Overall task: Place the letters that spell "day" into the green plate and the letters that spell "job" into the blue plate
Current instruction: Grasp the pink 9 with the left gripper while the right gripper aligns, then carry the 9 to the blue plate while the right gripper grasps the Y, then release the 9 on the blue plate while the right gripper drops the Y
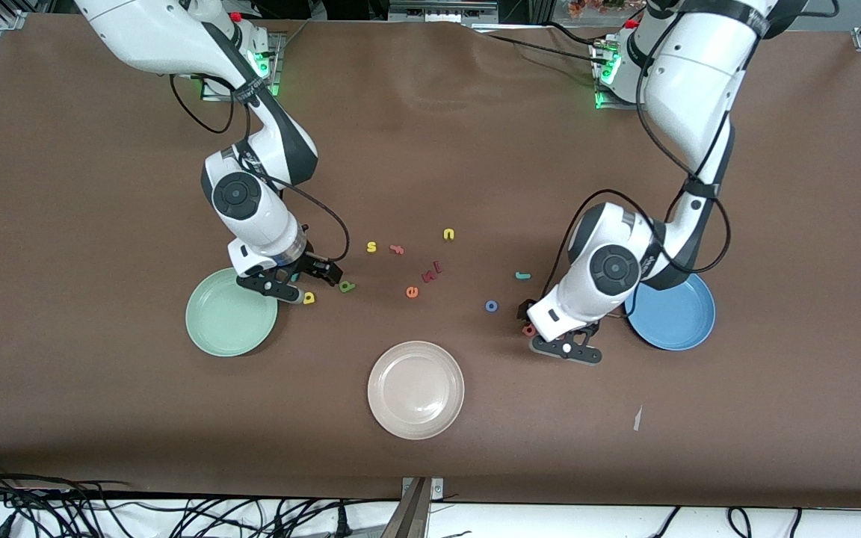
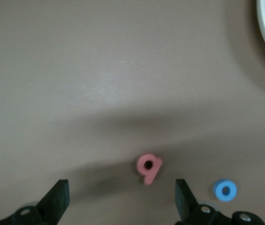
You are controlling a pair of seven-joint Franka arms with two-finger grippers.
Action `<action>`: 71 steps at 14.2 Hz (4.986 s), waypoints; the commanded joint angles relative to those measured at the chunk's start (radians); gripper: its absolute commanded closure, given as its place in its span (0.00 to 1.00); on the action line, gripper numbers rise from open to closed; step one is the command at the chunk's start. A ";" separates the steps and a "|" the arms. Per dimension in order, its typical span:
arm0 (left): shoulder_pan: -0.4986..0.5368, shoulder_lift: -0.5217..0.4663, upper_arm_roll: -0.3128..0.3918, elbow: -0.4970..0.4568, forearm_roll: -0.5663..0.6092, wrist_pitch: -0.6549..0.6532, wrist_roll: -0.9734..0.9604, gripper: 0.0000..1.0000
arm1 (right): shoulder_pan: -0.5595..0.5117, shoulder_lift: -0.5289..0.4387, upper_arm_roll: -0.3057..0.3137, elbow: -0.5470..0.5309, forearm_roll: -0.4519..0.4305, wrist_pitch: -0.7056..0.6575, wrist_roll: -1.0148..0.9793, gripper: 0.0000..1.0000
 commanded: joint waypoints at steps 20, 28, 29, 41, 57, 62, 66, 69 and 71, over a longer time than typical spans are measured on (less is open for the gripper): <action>-0.047 0.111 0.018 0.090 0.052 -0.012 -0.023 0.68 | -0.087 -0.066 -0.013 -0.277 -0.014 0.234 -0.108 0.24; 0.006 0.062 0.020 0.099 0.065 -0.097 -0.013 1.00 | -0.086 -0.035 -0.015 -0.274 -0.012 0.267 -0.108 0.24; 0.032 0.033 0.017 0.101 0.066 -0.166 0.015 1.00 | -0.086 -0.034 -0.015 -0.273 -0.012 0.267 -0.108 0.26; 0.304 -0.271 0.014 -0.408 0.132 0.081 0.334 1.00 | -0.070 -0.009 -0.049 -0.233 -0.034 0.266 -0.152 0.47; 0.336 -0.261 -0.141 -0.396 0.065 0.033 -0.372 0.00 | -0.044 0.023 -0.052 -0.197 -0.034 0.269 -0.149 0.99; 0.294 -0.256 -0.186 -0.396 -0.029 0.034 -0.827 0.00 | -0.044 -0.109 -0.050 -0.200 -0.024 0.145 -0.145 1.00; 0.209 -0.244 -0.184 -0.392 -0.027 0.060 -1.260 0.00 | -0.061 -0.175 -0.050 -0.199 -0.024 0.089 -0.213 1.00; 0.172 -0.213 -0.184 -0.396 -0.020 0.151 -1.486 0.00 | -0.150 -0.137 -0.055 -0.173 -0.029 0.099 -0.328 1.00; 0.136 -0.199 -0.184 -0.407 -0.018 0.206 -1.594 0.00 | -0.201 -0.097 -0.055 -0.136 -0.027 0.100 -0.410 0.91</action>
